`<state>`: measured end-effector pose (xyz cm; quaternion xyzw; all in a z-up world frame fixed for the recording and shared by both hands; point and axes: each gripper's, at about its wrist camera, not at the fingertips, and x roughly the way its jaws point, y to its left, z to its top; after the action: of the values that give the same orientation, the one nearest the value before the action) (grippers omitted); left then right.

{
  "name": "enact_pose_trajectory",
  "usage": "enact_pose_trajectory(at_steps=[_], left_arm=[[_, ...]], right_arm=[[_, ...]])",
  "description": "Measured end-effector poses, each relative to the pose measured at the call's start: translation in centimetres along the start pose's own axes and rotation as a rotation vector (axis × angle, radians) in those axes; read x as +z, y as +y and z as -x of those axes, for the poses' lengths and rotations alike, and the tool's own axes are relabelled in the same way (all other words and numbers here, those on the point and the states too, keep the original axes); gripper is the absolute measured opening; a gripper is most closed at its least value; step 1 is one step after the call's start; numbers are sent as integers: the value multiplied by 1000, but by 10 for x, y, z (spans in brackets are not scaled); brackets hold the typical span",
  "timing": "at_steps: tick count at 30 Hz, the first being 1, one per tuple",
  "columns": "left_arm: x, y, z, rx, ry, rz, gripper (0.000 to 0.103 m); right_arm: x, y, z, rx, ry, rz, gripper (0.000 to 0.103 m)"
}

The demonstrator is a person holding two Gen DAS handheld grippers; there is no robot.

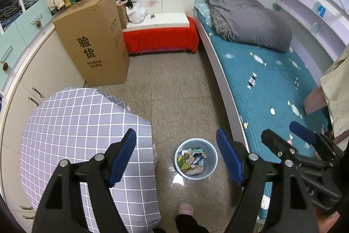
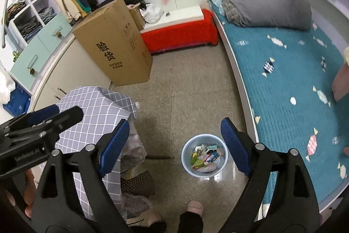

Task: Collect trash

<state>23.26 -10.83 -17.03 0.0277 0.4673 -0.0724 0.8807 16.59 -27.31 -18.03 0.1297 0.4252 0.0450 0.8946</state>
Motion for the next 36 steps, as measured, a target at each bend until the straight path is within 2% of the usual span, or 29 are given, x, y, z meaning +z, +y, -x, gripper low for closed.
enact_pose_trajectory(at_steps=[8, 12, 19, 29, 36], left_arm=[[-20, 13, 60, 8, -134, -6, 75], [-34, 25, 99, 1, -213, -19, 78], [-79, 57, 170, -7, -321, -45, 80], [-138, 87, 246, -44, -407, -110, 86], [-151, 96, 275, -68, -438, -131, 90]], right_arm=[[-17, 28, 53, -17, -99, 19, 85], [-32, 49, 87, -22, -165, 20, 86], [-70, 95, 146, -41, -273, 15, 86], [-131, 154, 222, -87, -434, 20, 88], [-150, 171, 253, -117, -486, 28, 89]])
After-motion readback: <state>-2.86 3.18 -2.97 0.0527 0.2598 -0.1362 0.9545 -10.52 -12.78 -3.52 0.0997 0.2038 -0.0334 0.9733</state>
